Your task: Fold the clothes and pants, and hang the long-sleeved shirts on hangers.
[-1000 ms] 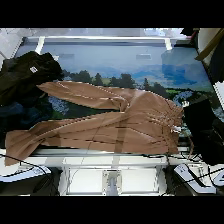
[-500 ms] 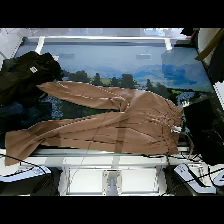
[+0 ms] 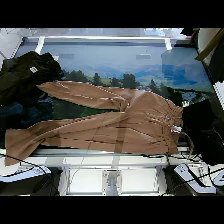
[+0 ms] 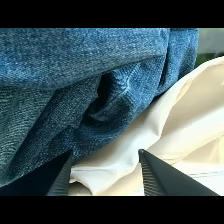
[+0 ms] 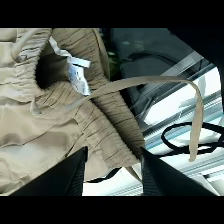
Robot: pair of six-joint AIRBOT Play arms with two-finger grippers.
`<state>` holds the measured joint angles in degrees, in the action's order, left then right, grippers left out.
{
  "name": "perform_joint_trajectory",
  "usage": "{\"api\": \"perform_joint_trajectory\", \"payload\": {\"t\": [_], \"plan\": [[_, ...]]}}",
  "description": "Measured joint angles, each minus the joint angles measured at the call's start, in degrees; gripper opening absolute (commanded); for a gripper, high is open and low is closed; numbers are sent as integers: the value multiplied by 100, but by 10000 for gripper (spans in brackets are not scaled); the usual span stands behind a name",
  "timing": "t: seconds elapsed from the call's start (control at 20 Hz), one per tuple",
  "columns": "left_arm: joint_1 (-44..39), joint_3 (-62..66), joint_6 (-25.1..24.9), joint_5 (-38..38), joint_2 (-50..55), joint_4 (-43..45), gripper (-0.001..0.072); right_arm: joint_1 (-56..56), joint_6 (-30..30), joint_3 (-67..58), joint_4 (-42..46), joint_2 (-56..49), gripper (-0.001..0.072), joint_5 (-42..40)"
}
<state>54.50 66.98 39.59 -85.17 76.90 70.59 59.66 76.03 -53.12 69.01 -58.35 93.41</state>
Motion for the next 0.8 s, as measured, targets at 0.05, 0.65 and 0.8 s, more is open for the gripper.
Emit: {"api": "perform_joint_trajectory", "payload": {"t": [0.05,0.65,0.8], "plan": [[-7,0,-7,4,-13,0,434,0,13,0,0,0,387,0],[-682,118,258,675,-323,-981,266,0,-203,-11,-92,0,388,-472],[-1058,319,898,1421,-352,-2210,445,-2,-289,-13,-540,0,388,-931]]}}
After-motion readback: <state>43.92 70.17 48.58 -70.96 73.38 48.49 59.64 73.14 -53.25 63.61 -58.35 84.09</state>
